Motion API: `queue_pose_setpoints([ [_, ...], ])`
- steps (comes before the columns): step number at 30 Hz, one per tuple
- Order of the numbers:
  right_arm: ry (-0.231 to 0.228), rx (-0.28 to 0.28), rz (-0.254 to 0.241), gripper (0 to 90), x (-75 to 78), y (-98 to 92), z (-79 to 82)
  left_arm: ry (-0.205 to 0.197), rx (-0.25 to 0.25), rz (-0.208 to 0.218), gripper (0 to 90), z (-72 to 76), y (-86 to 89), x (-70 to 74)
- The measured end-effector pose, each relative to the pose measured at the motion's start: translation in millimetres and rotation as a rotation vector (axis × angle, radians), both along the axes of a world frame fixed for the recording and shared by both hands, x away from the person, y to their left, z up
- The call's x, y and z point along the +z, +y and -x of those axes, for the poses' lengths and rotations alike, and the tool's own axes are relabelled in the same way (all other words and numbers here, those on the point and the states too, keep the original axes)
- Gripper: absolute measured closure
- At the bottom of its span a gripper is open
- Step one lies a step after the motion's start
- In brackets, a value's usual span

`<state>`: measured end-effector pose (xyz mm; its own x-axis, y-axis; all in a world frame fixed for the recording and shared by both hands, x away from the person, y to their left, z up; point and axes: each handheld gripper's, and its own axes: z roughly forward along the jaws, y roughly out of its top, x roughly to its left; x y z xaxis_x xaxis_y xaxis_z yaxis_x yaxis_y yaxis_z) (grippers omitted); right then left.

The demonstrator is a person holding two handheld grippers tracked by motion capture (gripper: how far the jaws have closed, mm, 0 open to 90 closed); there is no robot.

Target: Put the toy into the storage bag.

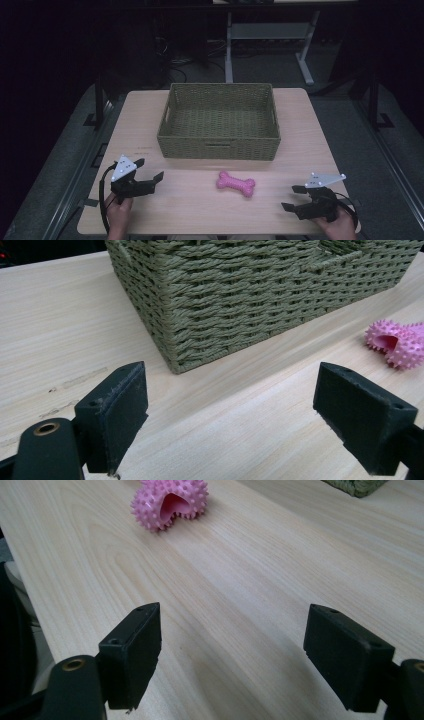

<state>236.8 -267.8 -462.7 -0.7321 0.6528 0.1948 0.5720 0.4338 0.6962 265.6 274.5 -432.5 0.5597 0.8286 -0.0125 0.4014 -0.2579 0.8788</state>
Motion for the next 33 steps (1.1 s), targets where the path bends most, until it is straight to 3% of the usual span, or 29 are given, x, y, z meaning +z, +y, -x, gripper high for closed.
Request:
queue_pose_setpoints([
  [13,0.013,0.061,0.036,21.0,8.2,15.5,-2.4,-0.003,0.009,0.004,13.8,-0.3,3.1,0.0],
  [26,0.034,0.093,0.039,20.1,18.1,21.4,-10.7,0.0,0.012,0.019,13.8,0.1,5.4,-0.3],
  [33,0.04,0.124,0.083,19.7,24.4,31.7,-19.4,-0.001,0.009,0.008,13.8,-0.7,4.2,-0.5],
])
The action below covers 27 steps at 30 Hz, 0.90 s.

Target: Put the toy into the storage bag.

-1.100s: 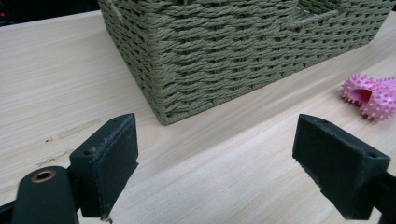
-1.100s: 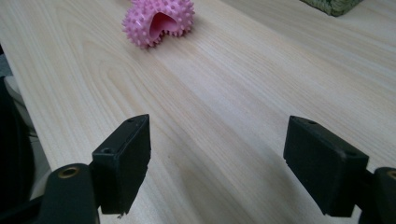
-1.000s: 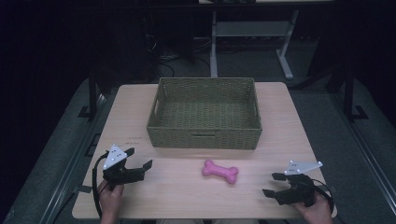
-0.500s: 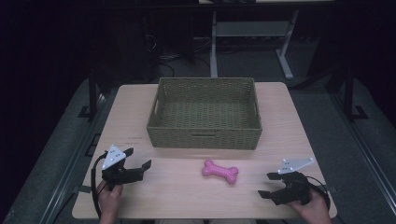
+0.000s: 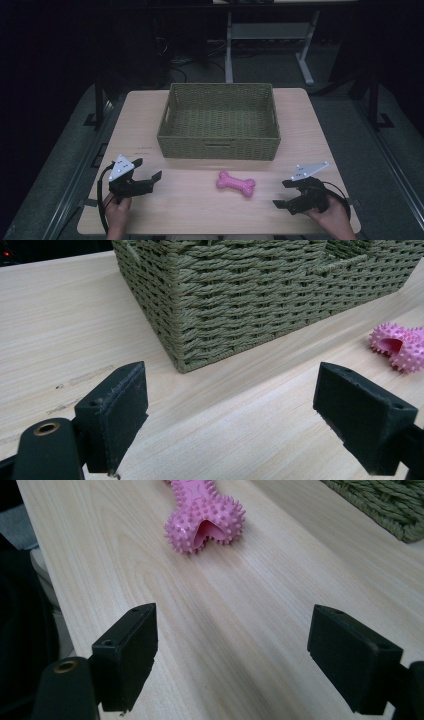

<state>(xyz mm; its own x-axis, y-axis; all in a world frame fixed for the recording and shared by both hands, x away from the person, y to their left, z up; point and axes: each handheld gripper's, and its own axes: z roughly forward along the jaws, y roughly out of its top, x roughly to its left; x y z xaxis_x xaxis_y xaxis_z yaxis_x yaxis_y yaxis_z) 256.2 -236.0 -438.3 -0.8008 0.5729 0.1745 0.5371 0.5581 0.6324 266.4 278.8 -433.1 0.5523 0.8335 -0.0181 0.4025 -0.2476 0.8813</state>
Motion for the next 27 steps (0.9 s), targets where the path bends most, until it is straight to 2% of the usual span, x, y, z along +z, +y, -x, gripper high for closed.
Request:
queue_pose_setpoints([
  [12,-0.018,0.055,0.044,19.6,16.5,17.0,-8.5,-0.001,0.003,-0.012,13.8,-0.6,-1.3,-0.7],
  [23,-0.01,0.092,0.08,19.2,21.4,34.3,-16.9,0.0,-0.001,-0.013,13.9,-1.2,-1.8,-0.8],
  [27,-0.012,0.107,0.077,19.2,25.2,40.5,-20.0,-0.002,0.002,-0.019,13.9,-1.5,-2.3,-0.7],
])
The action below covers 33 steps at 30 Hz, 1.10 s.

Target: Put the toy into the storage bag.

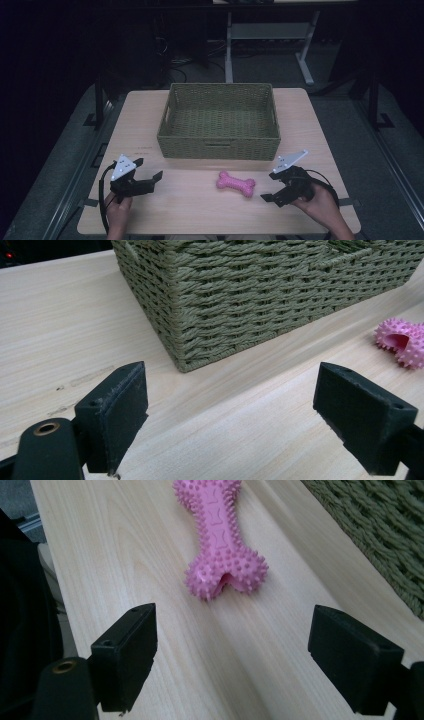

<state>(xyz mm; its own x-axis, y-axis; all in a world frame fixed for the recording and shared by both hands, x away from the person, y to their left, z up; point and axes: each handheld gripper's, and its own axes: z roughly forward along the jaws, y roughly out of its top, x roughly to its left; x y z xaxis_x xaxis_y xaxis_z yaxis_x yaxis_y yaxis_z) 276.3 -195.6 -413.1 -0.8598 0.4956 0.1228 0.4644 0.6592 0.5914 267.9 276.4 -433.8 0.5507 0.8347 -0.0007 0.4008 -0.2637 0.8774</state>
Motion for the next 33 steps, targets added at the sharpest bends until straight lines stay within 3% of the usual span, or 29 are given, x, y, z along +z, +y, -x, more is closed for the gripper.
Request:
queue_pose_setpoints([
  [20,0.025,0.079,0.055,16.2,3.2,40.8,-20.5,-0.007,-0.003,0.016,13.8,1.2,2.2,1.6],
  [28,0.044,0.115,0.096,16.4,-1.7,57.1,-28.0,-0.005,-0.005,0.013,13.8,1.2,2.4,1.6],
  [33,0.03,0.135,0.127,16.6,-2.1,67.2,-32.1,-0.006,-0.001,0.014,13.8,0.9,2.8,1.4],
])
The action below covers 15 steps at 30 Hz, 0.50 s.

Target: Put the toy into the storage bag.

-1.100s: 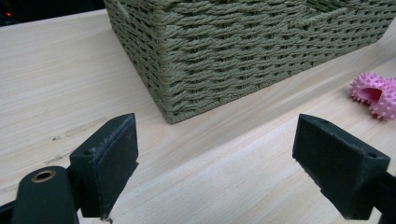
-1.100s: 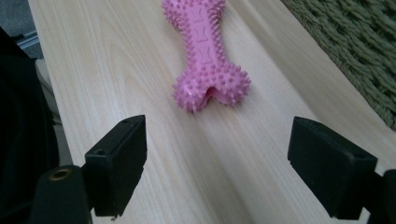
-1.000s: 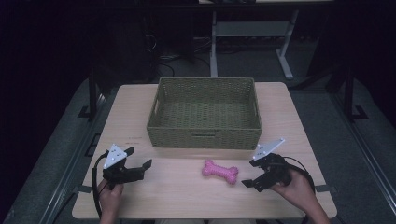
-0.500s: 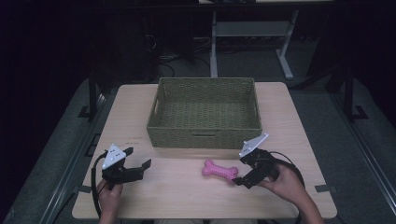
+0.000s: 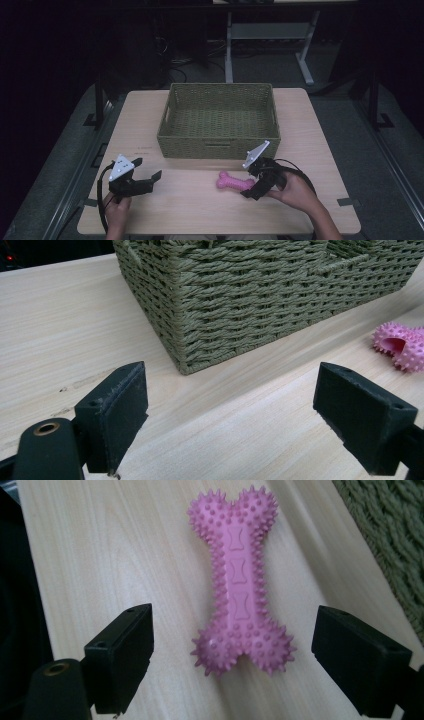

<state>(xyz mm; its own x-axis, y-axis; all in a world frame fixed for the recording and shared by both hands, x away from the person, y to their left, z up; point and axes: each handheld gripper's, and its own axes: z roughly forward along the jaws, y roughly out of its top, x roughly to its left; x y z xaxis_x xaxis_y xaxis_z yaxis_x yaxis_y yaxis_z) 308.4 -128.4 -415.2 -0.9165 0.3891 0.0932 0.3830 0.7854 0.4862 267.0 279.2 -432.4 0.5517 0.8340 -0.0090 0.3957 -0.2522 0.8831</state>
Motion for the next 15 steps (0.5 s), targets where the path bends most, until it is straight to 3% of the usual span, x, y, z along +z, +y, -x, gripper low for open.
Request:
queue_pose_setpoints([
  [2,0.008,0.003,-0.011,16.6,0.3,2.1,-1.3,0.002,-0.001,0.003,13.9,0.0,0.3,0.0],
  [15,0.014,0.036,0.036,21.0,-2.1,16.2,-8.1,0.001,-0.001,0.005,13.9,-0.3,1.0,0.0],
])
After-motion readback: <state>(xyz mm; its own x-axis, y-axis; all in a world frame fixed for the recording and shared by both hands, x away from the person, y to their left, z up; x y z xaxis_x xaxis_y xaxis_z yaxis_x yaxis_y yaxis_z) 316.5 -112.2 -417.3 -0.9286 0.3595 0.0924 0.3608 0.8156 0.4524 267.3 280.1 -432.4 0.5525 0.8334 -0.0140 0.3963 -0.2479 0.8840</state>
